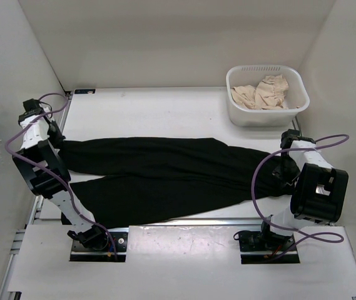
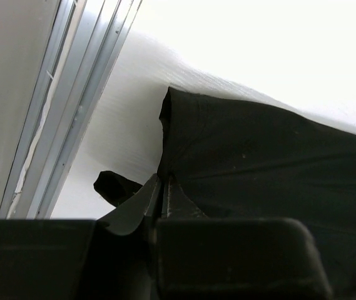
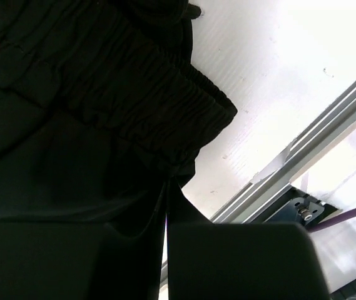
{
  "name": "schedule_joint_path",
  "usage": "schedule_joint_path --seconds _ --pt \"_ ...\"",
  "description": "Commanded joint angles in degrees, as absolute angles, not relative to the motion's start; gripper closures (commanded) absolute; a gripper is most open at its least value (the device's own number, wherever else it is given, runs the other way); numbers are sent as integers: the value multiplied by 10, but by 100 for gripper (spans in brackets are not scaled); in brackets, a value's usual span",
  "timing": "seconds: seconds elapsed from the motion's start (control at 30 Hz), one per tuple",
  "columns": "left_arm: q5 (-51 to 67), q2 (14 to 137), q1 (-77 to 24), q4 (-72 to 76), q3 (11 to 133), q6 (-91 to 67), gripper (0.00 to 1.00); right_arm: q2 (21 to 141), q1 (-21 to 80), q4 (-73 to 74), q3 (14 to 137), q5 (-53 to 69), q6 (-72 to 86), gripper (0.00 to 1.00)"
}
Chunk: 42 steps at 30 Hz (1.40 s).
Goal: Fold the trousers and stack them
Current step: Fold the trousers
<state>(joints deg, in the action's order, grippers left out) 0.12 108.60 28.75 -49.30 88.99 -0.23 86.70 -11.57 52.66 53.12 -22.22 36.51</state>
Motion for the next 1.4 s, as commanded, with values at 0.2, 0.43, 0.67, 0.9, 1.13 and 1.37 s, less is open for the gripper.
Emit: schedule_joint_path --seconds 0.2,0.43,0.67,0.9,1.13,1.37 --pt "5 1027 297 -519 920 0 86 790 -118 597 635 -222 380 100" --pt "5 1048 297 -526 931 0 86 782 -118 616 671 -194 386 100" --pt "30 1071 297 -552 999 0 86 839 -118 554 763 -192 375 100" --pt "6 1095 297 -642 1147 0 86 1012 -118 598 1033 -214 342 100" --pt "-26 1046 329 -742 1110 0 86 977 -166 592 1006 -179 317 100" --pt "-120 886 370 -751 857 0 86 926 -182 612 891 -149 272 100"
